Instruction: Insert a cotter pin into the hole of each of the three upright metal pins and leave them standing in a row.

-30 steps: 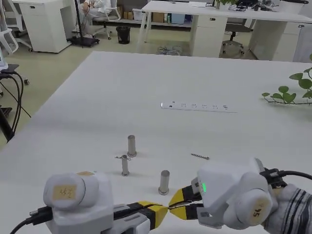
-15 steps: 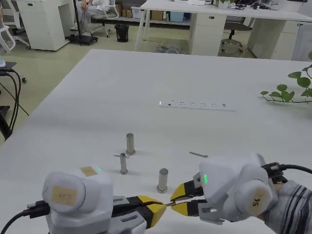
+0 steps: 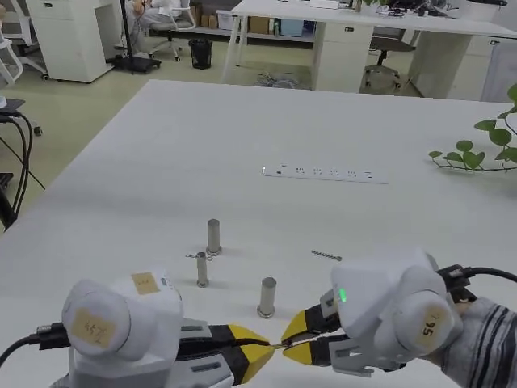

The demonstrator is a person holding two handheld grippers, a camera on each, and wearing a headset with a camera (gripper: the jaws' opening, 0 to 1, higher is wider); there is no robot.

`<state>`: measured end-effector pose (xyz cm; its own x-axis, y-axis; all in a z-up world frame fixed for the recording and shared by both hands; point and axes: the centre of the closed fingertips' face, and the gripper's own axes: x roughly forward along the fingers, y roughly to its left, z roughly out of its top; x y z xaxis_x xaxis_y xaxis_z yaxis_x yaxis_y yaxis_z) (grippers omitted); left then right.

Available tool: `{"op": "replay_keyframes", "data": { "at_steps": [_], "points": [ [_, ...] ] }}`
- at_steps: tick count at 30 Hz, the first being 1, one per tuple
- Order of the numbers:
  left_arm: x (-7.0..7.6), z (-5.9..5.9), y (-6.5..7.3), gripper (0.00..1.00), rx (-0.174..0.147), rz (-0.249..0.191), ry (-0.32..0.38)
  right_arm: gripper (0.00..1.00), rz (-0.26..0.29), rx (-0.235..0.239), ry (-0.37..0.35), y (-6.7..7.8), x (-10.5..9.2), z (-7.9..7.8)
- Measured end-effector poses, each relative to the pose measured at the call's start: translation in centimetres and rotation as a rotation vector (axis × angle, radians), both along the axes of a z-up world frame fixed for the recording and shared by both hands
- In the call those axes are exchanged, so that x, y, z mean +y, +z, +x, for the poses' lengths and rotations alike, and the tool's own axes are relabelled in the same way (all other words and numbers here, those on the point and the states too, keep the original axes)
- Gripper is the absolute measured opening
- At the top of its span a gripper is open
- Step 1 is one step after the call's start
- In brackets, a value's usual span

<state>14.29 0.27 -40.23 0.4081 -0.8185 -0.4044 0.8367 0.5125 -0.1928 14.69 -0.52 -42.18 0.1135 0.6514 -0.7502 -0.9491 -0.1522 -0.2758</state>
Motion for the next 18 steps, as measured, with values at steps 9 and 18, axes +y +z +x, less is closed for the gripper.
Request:
{"op": "replay_keyframes", "data": {
  "at_steps": [9, 18],
  "points": [
    [0.1, 0.3, -0.1, 0.00, -0.021, 0.015, 0.029, 0.00, -0.024, -0.031, 0.016, -0.1, 0.0, 0.1],
    [0.7, 1.6, -0.5, 0.08, -0.042, 0.044, 0.096, 0.00, -0.022, -0.031, -0.037, -0.2, -0.5, 1.1]
  ]
}}
